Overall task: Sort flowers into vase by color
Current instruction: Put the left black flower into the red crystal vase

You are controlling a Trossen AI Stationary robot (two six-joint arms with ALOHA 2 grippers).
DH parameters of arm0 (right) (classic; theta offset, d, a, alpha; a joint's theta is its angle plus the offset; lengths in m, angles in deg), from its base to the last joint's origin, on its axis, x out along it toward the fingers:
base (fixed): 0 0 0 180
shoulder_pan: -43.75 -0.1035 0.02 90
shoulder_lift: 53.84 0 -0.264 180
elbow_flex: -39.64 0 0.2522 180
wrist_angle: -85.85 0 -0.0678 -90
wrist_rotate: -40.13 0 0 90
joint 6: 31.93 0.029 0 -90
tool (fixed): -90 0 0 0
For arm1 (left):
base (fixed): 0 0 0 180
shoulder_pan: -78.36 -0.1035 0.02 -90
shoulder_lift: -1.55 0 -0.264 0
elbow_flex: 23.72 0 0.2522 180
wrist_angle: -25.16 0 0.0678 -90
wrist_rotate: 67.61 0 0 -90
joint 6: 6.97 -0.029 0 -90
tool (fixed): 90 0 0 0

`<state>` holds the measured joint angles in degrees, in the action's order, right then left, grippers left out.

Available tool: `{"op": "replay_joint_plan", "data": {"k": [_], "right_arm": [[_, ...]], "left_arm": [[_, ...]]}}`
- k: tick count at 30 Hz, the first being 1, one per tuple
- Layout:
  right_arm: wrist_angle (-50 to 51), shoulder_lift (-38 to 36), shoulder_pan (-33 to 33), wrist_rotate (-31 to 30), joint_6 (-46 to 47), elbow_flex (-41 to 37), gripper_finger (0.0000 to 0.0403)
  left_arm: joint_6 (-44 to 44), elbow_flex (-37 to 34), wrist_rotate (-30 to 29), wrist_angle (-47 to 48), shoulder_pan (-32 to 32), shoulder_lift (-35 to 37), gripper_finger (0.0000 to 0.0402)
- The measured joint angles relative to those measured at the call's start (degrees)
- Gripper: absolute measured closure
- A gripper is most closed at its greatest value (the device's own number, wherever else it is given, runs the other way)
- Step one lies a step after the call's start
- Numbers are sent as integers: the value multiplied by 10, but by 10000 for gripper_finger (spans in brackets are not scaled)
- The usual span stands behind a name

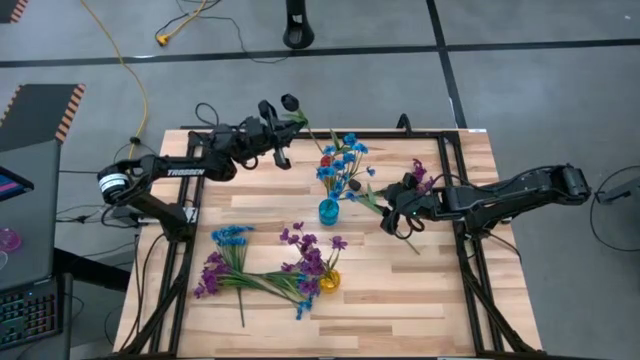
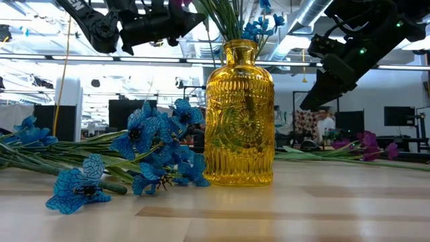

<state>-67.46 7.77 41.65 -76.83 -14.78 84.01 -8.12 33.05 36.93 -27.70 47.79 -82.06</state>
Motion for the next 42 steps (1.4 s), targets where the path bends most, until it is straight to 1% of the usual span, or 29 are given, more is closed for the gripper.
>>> {"op": "replay_joint_plan", "data": {"k": [5,9,14,17,21,24,28,33,42], "right_arm": [[0,0,0,0,17,0,163],[0,0,0,0,38,0,163],[0,0,0,0,40,0,163],[0,0,0,0,40,0,163],[-1,0,0,0,40,0,163],[-1,0,0,0,40,0,163],[-1,0,0,-1,40,0,163],[-1,0,0,0,40,0,163],[0,0,0,0,38,0,163]], "left_arm": [[-36,0,0,14,13,0,401],[-45,0,0,16,17,0,401],[-57,0,0,19,21,0,401],[-52,0,3,-6,24,-16,401],[-43,0,7,-66,26,-54,401],[-31,0,8,-76,24,-67,401],[-22,0,9,-76,23,-67,401],[-22,0,11,-66,24,-63,401],[-34,0,-3,29,23,-64,401]]}}
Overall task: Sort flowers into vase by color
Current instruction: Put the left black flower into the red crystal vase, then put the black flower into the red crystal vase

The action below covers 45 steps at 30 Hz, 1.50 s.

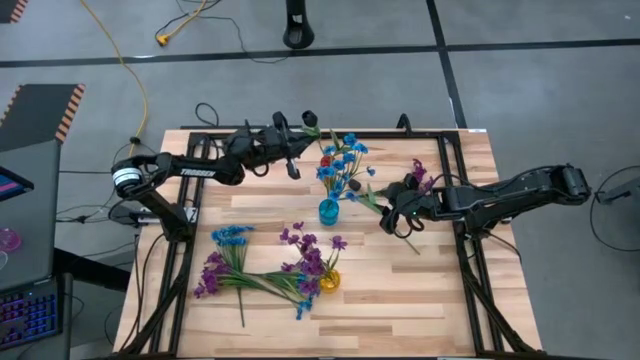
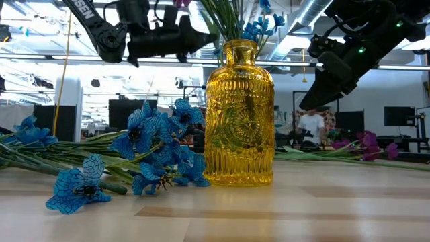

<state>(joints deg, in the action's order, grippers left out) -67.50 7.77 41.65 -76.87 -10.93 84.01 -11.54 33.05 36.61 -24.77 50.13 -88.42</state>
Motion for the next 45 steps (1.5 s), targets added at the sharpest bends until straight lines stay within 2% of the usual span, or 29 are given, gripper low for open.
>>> {"op": "replay_joint_plan", "data": {"k": [8,12,27,31,35,40,45], "right_arm": [[0,0,0,0,0,0,163],[0,0,0,0,0,0,163],[0,0,0,0,0,0,163],[0,0,0,0,0,0,163],[0,0,0,0,1,0,163],[0,0,0,1,1,0,163],[-1,0,0,1,22,0,163]], "left_arm": [[-8,0,-25,44,1,0,401],[-8,0,-31,55,0,0,386],[48,0,-56,164,0,7,226],[44,0,-56,215,0,37,189],[6,0,-57,290,0,85,167],[-39,0,-72,421,0,158,161],[-49,0,-105,551,0,225,161]]}}
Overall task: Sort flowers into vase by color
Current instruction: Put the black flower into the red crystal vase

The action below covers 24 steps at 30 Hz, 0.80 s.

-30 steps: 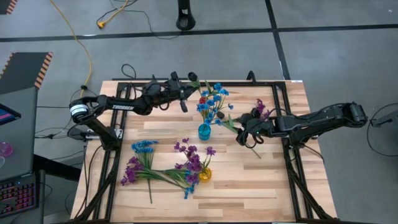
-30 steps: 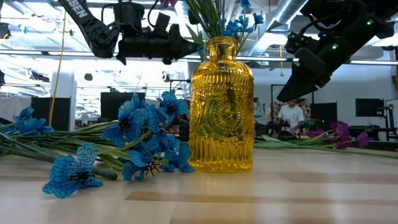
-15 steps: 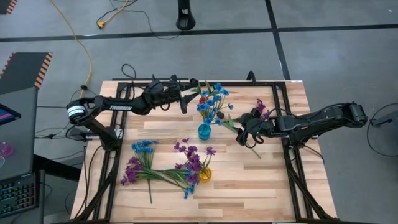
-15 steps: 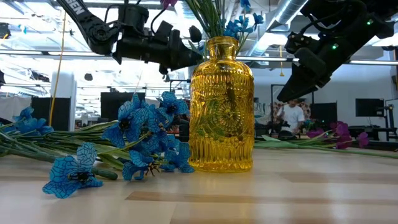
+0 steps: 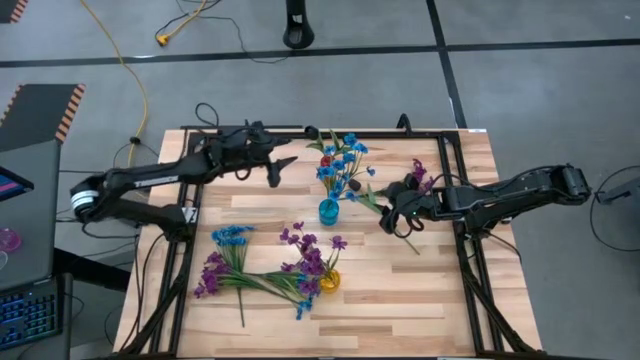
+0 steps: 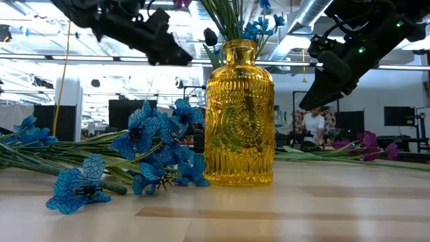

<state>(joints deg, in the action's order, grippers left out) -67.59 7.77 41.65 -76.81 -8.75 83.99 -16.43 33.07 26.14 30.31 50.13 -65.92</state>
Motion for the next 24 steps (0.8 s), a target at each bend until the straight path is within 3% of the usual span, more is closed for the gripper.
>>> {"op": "replay_joint_plan", "data": {"k": [6,12,17,24], "right_arm": [[2,0,4,1,82,0,163],[3,0,12,46,115,13,163],[33,5,42,92,172,15,163],[76,64,66,106,205,15,163]], "left_arm": [[0,0,-1,128,1,62,161],[13,0,0,219,0,88,161],[34,0,1,243,1,85,161],[42,-1,1,242,3,83,161]]}}
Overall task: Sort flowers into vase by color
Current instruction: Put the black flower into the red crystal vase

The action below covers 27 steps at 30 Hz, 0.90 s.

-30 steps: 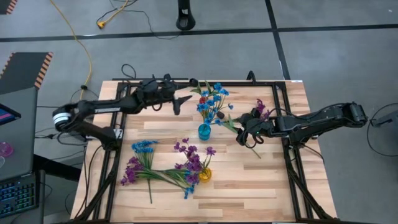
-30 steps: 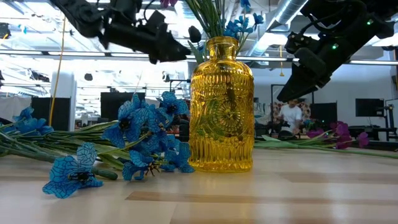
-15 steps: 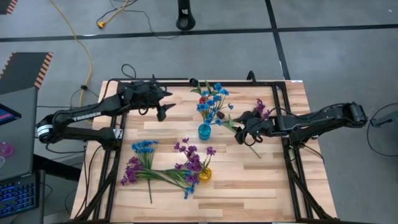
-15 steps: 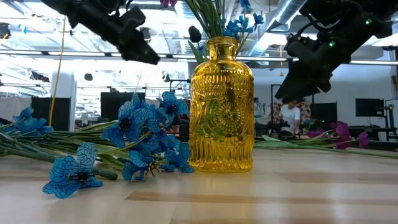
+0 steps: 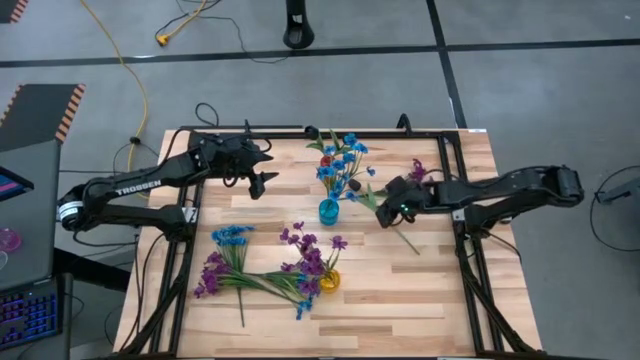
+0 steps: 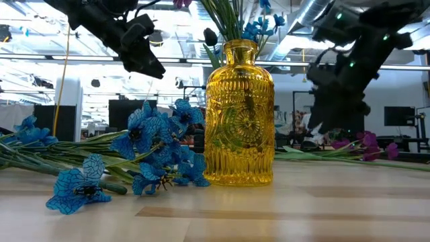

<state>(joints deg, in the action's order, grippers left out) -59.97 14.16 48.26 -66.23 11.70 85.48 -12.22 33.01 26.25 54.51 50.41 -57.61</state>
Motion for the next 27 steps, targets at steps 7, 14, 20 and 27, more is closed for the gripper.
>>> {"op": "replay_joint_plan", "data": {"k": [7,14,20,27], "right_arm": [[-13,91,2,0,0,0,163],[-52,154,2,-6,-1,1,166],[-64,164,2,-10,-1,2,224],[-61,139,2,2,0,0,335]], "left_arm": [[3,0,2,0,2,0,161],[4,0,2,0,3,0,161],[5,0,2,0,3,0,161],[6,0,2,0,3,0,161]]}}
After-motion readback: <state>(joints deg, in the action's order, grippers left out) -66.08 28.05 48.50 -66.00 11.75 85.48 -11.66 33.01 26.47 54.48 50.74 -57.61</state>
